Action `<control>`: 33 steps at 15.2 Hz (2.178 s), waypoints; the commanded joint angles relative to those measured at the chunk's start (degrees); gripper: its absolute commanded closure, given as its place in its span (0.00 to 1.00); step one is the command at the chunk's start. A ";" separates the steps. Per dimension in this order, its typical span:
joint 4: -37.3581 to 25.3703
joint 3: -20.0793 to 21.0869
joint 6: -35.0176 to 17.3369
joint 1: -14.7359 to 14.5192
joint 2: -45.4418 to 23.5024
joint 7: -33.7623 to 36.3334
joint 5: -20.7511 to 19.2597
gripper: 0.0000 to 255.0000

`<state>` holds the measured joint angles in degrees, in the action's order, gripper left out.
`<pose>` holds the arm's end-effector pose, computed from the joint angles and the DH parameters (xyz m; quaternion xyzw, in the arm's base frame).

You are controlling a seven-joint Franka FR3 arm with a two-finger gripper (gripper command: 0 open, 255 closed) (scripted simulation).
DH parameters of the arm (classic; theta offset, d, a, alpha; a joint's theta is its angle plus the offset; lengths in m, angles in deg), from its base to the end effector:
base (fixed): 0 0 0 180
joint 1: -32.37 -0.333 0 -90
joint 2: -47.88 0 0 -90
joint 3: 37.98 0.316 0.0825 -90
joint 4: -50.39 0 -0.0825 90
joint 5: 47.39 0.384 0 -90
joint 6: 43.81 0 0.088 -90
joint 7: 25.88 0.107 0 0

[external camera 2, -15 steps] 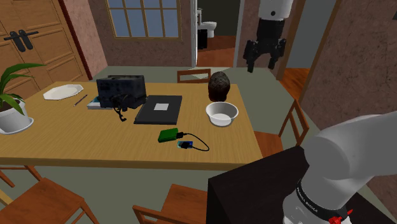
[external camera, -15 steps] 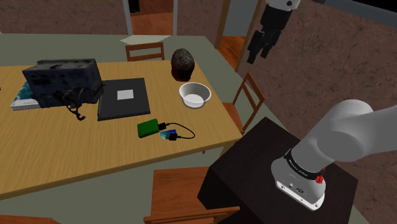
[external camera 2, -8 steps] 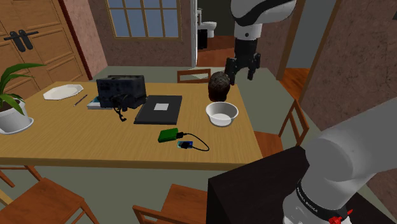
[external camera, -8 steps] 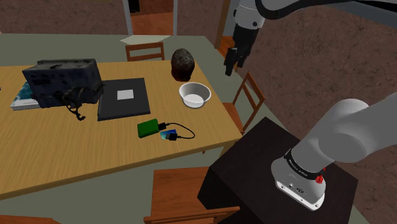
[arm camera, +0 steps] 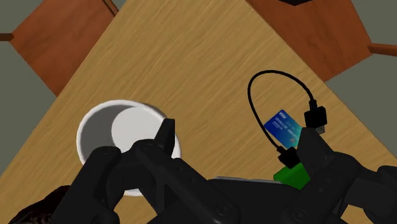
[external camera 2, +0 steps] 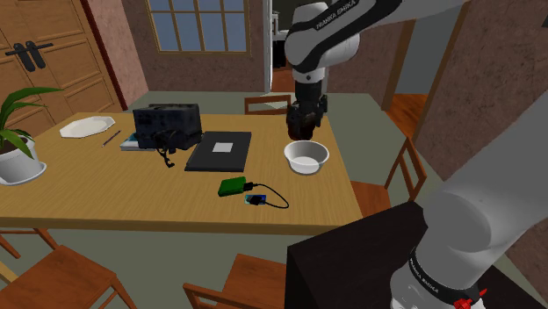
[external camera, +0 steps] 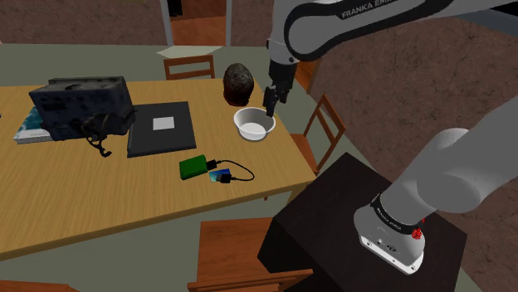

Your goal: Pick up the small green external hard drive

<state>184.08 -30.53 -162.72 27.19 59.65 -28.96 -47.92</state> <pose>0.4568 0.1028 0.4139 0.9900 0.1372 -0.0256 0.0194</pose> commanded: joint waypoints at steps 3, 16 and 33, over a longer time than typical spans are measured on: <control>-3.11 1.71 -4.22 -1.16 -8.30 -0.01 -2.03 0.00; -19.26 3.91 -11.72 -6.86 -36.09 1.33 -12.51 0.00; -30.72 2.48 -15.56 -11.59 -53.44 1.98 -18.00 1.00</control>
<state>153.34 -28.03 -178.19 15.63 6.27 -27.02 -65.90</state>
